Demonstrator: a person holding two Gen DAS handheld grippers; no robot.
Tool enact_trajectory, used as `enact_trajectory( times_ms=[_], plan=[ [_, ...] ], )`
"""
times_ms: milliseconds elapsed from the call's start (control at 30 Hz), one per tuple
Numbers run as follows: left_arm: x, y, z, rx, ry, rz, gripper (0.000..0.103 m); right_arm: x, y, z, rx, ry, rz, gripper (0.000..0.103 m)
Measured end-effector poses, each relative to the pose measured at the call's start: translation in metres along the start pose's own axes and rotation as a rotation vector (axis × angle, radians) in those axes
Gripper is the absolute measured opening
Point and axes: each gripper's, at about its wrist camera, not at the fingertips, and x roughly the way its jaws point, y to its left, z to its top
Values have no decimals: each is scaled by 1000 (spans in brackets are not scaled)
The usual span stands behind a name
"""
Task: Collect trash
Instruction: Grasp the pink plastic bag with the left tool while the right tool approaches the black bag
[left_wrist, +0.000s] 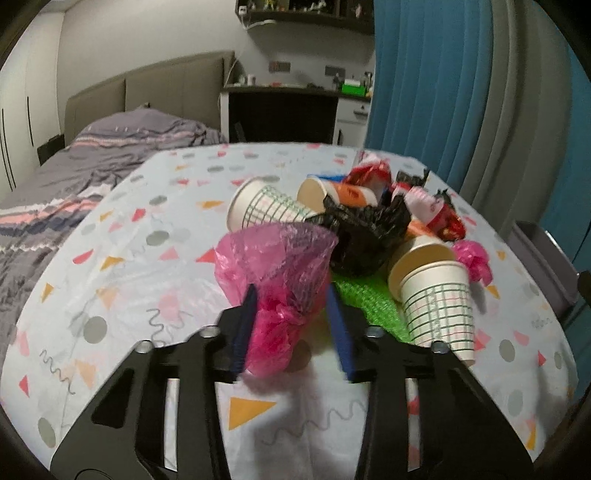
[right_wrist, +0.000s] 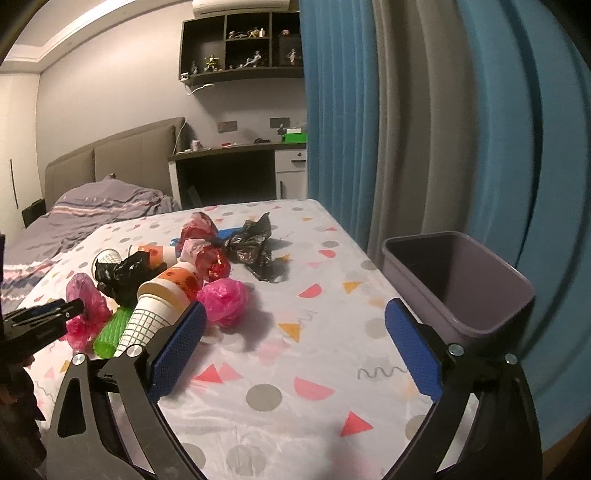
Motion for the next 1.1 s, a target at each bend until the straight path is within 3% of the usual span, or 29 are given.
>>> enact_trajectory(
  times_ms=[167, 233, 500, 533, 567, 600, 667, 767, 933, 1000, 1100],
  plan=[
    [3, 7, -3, -37, -1, -21, 0, 5, 15, 4, -23, 9, 74, 86],
    [-3, 12, -2, -53, -19, -17, 0, 7, 29, 7, -42, 14, 118, 80],
    [-25, 35, 1, -89, -77, 0, 2, 20, 88, 11, -99, 59, 265, 76],
    [-24, 35, 0, -78, -67, -2, 6, 20, 92, 11, -100, 63, 270, 76],
    [-22, 34, -1, -67, -53, -1, 26, 20, 95, 11, -102, 62, 271, 76],
    [-21, 34, -2, -57, -45, -8, 56, 20, 97, 10, -105, 60, 269, 76],
    [-20, 33, -2, -58, -59, -24, 76, 20, 99, 10, -110, 59, 258, 76],
    [-10, 32, 8, -49, -54, -34, 76, 22, 97, 9, -103, 69, 244, 76],
    [23, 29, 15, -59, 41, -64, 73, 28, 97, 10, -108, 76, 230, 76],
    [29, 29, 15, -59, 57, -84, 46, 30, 99, 10, -118, 80, 232, 76],
    [32, 29, 11, -55, 61, -90, 28, 31, 106, 10, -135, 80, 240, 76]
  ],
)
